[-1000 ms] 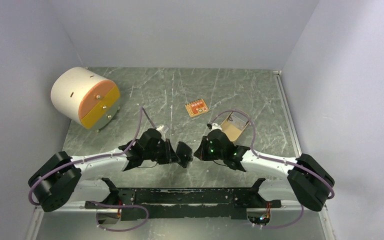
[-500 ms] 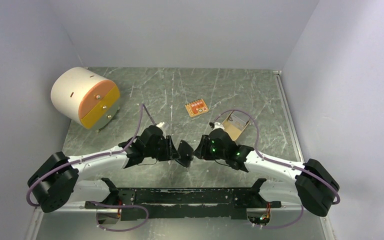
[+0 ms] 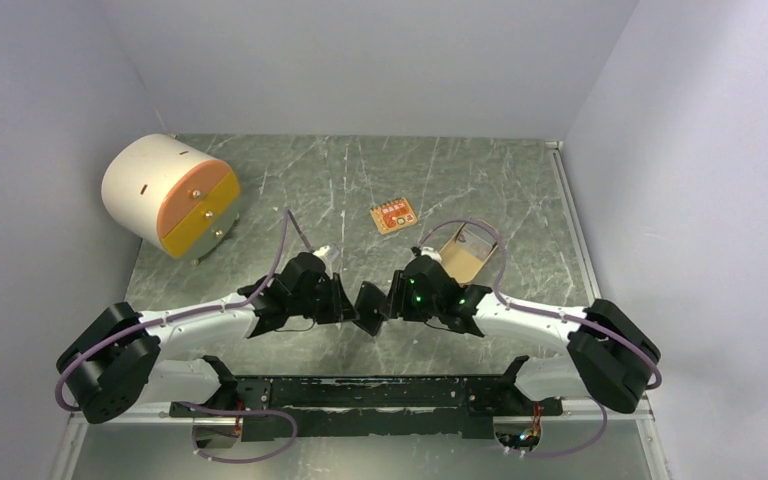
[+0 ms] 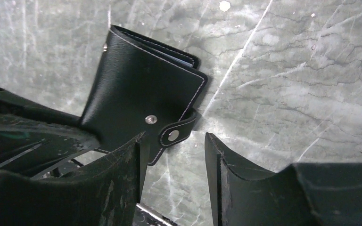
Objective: Put the credit cards into the card holder
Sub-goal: Open the card holder at the center of the board.
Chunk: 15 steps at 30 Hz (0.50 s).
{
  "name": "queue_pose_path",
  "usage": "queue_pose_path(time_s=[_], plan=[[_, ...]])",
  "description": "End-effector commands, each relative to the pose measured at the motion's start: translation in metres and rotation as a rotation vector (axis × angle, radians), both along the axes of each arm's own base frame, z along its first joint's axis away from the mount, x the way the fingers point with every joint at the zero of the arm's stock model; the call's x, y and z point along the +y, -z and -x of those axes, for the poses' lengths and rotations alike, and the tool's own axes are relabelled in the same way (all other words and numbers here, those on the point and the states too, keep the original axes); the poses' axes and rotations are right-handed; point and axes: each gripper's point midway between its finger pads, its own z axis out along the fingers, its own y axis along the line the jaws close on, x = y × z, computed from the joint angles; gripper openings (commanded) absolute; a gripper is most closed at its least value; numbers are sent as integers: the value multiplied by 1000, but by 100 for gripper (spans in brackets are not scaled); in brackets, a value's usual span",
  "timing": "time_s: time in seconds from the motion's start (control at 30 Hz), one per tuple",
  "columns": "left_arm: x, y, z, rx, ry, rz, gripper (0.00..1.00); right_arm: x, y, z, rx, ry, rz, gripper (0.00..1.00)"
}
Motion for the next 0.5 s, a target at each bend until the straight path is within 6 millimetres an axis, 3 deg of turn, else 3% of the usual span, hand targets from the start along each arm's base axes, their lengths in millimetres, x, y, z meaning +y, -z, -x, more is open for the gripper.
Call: queue_pose_path(time_s=[0.0, 0.1, 0.2, 0.37, 0.47], plan=[[-5, -9, 1, -24, 21, 47, 14, 12, -1, -5, -15, -31, -3, 50], [-4, -7, 1, -19, 16, 37, 15, 3, 11, -7, 2, -20, 71, 46], [-4, -6, 3, -9, 16, 40, 16, -5, 21, -6, 6, -13, 114, 37], [-2, -4, 4, -2, -4, 51, 17, -1, 22, -2, 1, -46, 81, 6], [-2, -1, 6, 16, -16, 71, 21, 0, 16, -3, -17, -45, 60, 0]])
